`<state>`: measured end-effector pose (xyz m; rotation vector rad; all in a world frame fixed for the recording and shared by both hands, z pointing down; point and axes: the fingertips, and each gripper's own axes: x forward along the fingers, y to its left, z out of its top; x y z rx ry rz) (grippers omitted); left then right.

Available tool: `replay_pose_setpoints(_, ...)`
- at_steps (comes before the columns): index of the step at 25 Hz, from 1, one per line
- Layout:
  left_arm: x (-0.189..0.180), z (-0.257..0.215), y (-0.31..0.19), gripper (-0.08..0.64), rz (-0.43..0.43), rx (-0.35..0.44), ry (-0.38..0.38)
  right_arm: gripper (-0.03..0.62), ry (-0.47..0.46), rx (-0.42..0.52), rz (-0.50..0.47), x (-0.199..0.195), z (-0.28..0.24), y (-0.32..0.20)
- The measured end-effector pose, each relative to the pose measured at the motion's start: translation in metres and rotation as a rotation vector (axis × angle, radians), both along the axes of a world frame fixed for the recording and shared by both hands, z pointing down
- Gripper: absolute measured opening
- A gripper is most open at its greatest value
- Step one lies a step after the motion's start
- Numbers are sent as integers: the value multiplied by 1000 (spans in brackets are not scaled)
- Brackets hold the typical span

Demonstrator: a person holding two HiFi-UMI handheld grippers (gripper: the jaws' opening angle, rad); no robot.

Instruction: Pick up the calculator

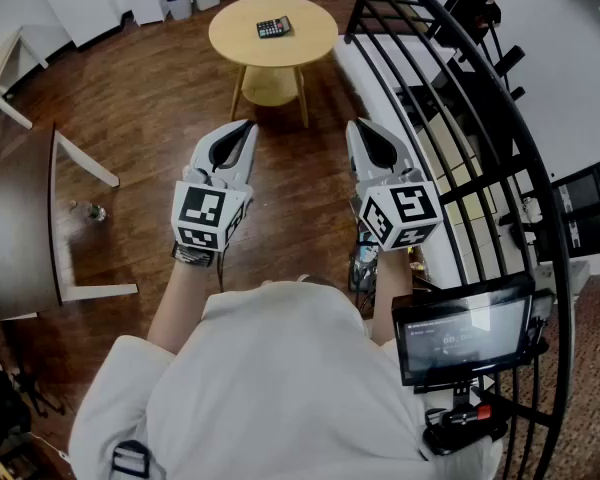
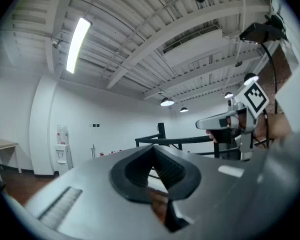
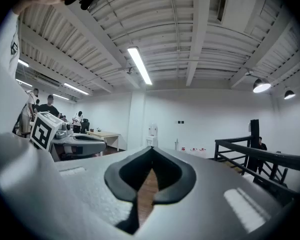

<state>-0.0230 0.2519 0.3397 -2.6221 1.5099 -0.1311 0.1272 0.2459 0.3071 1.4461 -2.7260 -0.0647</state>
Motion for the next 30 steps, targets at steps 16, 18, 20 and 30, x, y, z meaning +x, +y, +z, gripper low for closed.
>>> replay_pose_setpoints(16, -7, 5, -10, 7, 12, -37, 3, 2, 3, -30, 4, -9, 1, -6)
replay_pose_setpoints(18, -8, 8, -15, 8, 13, -39, 1, 2, 0, -36, 9, -9, 5, -14)
replay_pose_setpoints(20, -10, 13, -29, 8, 7, -39, 2, 2, -3, -37, 9, -9, 9, -30)
replay_pose_setpoints(30, -17, 22, -122, 8, -39, -48, 8, 2, -18, -16, -39, -16, 7, -132)
